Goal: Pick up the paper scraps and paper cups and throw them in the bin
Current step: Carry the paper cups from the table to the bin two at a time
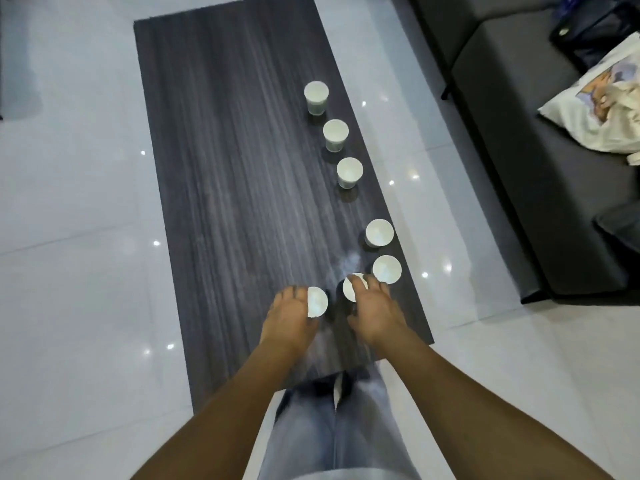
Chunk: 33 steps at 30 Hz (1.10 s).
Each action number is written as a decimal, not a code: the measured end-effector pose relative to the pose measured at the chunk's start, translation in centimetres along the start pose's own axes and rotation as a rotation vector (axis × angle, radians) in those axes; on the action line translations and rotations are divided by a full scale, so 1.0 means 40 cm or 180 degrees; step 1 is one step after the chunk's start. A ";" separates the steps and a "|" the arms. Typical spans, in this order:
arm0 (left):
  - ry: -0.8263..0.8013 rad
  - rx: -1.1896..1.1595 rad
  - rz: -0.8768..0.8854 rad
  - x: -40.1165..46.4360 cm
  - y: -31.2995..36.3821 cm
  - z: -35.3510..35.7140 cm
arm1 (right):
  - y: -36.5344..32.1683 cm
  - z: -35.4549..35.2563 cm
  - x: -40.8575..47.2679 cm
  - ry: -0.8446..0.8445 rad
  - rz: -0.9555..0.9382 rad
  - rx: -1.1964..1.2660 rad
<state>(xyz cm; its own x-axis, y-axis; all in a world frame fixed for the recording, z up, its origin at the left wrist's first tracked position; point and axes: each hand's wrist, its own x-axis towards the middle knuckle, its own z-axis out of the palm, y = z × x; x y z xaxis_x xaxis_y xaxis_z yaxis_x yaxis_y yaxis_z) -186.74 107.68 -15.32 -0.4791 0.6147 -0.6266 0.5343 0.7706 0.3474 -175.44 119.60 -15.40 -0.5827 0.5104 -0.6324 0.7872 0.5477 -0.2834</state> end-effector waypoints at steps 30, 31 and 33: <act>0.0047 0.0276 -0.0088 0.159 -0.108 0.252 | 0.045 0.195 0.210 -0.0149 -0.0247 -0.0356; 0.0095 0.0247 -0.0134 0.138 -0.109 0.234 | 0.030 0.180 0.196 -0.0140 -0.0309 -0.0386; 0.0176 0.0140 -0.0258 0.093 -0.109 0.201 | -0.001 0.153 0.165 -0.0156 -0.0443 -0.0449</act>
<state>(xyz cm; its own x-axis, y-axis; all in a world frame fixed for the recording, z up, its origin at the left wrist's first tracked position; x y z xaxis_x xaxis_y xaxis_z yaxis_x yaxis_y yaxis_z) -185.25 105.24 -24.80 -0.5590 0.5599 -0.6116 0.5216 0.8108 0.2655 -178.07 118.89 -23.98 -0.6707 0.3922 -0.6295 0.6617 0.6998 -0.2690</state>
